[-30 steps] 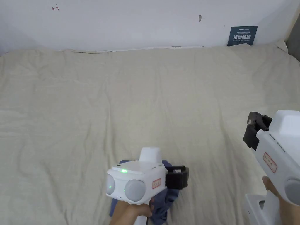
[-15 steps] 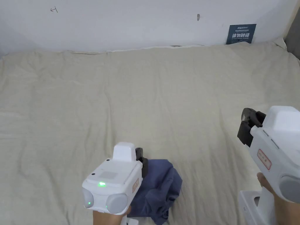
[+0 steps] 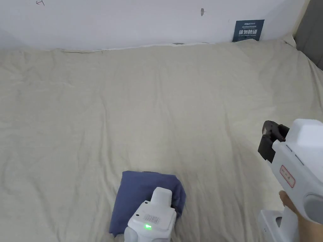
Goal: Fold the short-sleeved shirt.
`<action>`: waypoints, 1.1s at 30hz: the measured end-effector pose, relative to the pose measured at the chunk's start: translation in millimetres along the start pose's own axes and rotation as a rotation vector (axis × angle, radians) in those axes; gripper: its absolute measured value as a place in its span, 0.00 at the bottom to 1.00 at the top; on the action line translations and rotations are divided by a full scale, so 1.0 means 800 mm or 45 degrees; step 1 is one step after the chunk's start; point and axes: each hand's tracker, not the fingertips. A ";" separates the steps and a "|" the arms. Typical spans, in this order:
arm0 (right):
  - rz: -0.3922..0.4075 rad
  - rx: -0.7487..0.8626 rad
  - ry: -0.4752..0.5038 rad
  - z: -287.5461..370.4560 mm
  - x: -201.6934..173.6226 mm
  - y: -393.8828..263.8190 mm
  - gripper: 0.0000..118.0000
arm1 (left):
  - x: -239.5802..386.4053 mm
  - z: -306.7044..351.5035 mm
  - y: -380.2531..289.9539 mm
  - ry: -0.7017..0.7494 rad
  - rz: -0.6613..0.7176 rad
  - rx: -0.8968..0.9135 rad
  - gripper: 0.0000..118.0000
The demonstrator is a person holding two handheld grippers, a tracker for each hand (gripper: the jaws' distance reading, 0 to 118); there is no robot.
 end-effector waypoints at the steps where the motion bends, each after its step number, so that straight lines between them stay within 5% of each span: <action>1: 0.001 -0.005 -0.001 -0.001 0.000 -0.001 0.02 | 0.000 -0.002 -0.002 0.011 -0.004 0.022 0.00; 7: -0.001 -0.014 0.018 -0.003 -0.006 0.000 0.02 | -0.012 0.004 0.022 -0.003 0.102 -0.027 0.00; 13: 0.021 0.038 0.058 0.004 -0.026 0.015 0.02 | -0.053 0.081 0.082 -0.006 0.156 0.259 0.00; 24: 0.050 0.134 0.114 0.017 -0.072 0.034 0.02 | -0.149 0.210 0.184 0.247 0.055 0.659 0.00; 33: 0.104 0.211 0.105 0.028 -0.094 0.045 0.02 | -0.209 0.235 0.192 0.394 0.088 0.734 0.00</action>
